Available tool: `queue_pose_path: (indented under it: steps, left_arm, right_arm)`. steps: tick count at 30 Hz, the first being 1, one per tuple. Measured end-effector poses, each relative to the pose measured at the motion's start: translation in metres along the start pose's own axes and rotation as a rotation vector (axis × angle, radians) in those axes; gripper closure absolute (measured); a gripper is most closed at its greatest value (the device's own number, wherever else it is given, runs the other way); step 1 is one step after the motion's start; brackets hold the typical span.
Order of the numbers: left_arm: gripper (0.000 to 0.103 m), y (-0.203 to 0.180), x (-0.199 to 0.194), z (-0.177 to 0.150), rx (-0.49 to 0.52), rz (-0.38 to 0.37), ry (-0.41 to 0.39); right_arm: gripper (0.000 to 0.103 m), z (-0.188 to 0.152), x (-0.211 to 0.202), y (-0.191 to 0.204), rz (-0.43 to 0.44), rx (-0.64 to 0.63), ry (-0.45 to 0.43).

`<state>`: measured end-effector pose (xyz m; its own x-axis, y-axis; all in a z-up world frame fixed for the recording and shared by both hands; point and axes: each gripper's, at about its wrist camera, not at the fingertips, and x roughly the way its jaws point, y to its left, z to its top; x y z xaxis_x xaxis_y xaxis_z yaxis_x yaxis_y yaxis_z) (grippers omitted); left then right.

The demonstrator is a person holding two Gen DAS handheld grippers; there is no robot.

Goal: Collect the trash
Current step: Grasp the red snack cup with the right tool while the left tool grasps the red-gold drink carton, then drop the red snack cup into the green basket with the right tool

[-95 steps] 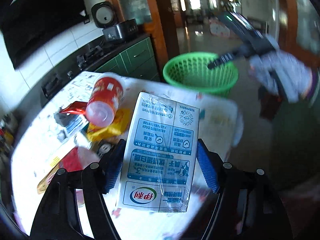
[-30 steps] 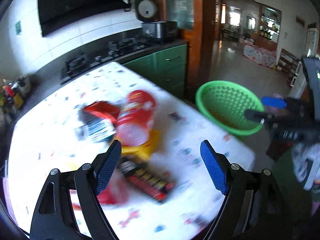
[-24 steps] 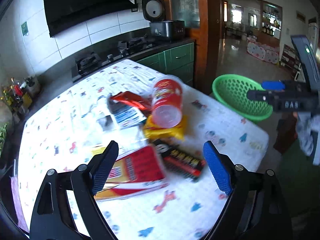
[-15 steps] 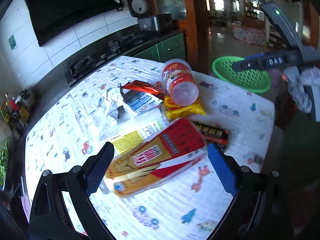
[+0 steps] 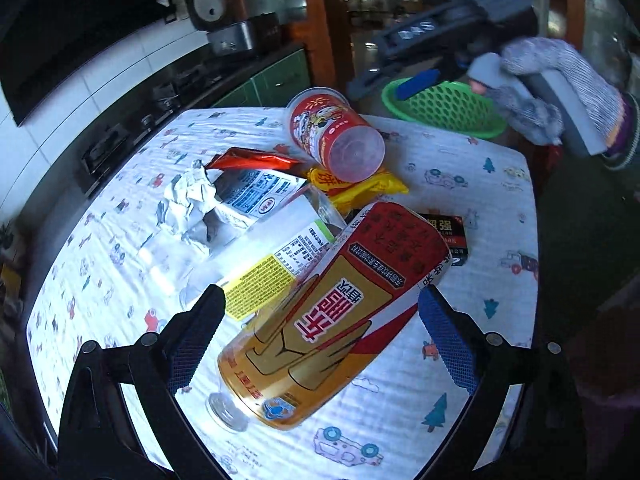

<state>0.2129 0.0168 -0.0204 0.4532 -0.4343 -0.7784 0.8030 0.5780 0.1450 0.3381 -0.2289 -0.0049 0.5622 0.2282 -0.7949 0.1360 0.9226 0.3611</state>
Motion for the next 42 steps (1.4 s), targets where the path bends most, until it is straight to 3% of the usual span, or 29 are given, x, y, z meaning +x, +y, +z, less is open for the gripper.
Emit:
queue_pose_path:
  steps: [13,21,25,28,29,34,42]
  left_arm:
    - [0.007,0.004,0.012,0.004,0.130,-0.117,0.021]
    - [0.007,-0.002,0.034,0.012,0.195,-0.169,0.101]
    - [0.007,-0.004,0.041,0.012,0.195,-0.184,0.116]
    - [0.014,-0.006,0.041,0.011,0.196,-0.189,0.116]
    - [0.021,-0.007,0.041,0.010,0.191,-0.194,0.116]
    - [0.025,-0.010,0.034,0.009,0.165,-0.159,0.089]
    - [0.028,-0.010,0.017,0.014,0.034,-0.137,0.055]
  right_arm:
    - [0.019,0.029,0.056,-0.001,0.045,0.151,0.121]
    - [0.020,0.028,0.074,-0.007,0.090,0.187,0.190]
    - [0.025,0.028,0.078,-0.006,0.101,0.171,0.211]
    - [0.036,0.027,0.079,-0.006,0.114,0.164,0.220]
    - [0.036,0.027,0.078,-0.006,0.122,0.158,0.222]
    - [0.036,0.023,0.068,-0.001,0.104,0.096,0.197]
    - [0.037,0.016,0.038,-0.008,0.104,0.060,0.135]
